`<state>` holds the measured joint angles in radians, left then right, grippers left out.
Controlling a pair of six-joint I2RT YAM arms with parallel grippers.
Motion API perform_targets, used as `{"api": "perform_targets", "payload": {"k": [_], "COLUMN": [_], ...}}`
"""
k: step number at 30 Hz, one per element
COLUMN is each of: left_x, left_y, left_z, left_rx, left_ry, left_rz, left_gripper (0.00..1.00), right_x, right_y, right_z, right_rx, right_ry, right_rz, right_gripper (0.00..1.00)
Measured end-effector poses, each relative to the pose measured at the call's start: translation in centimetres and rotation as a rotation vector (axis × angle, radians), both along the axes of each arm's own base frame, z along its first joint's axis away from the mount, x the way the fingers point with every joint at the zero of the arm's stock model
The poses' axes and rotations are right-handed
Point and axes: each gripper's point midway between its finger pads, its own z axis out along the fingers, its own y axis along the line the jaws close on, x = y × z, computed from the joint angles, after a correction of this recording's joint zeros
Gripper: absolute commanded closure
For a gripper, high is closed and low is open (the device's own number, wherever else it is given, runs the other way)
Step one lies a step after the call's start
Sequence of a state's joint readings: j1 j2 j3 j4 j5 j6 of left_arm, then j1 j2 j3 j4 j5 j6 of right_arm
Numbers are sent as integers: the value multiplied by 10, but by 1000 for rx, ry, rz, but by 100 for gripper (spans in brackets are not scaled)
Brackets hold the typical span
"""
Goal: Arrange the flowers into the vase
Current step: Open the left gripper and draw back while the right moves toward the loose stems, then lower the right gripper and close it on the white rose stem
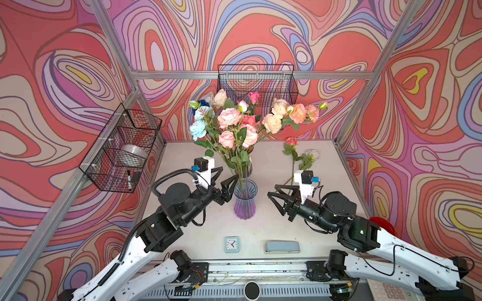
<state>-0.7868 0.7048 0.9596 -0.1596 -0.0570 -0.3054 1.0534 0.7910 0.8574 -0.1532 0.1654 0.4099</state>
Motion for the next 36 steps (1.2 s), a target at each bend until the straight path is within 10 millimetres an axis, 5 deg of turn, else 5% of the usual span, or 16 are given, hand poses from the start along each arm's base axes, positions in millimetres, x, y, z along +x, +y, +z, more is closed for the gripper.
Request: {"api": "perform_targets", "payload": {"k": [6,14,20,26,36], "left_x": [-22,-35,-41,-44,-45], "left_y": [22,40,48,49,51], "left_z": [-9,-42,-61,-84,-93], "left_rx": [-118,-197,-247,-271,-280], "left_ry": [11,79,134,192,223], "left_rz": [-6,14,18,17,18], "left_gripper": [8,0,0,0,0], "right_x": [52,150,197,251,290], "right_y": [-15,-136,-186,-198,-212], "right_z": [-73,-190,-253,-281,-316], "right_rx": [-137,-153,-151,-137,-111], "right_ry": [196,583,786,846,919], "right_rz": [-215,-642,-811,-875,-977], "right_gripper": [47,48,49,51,56]}}
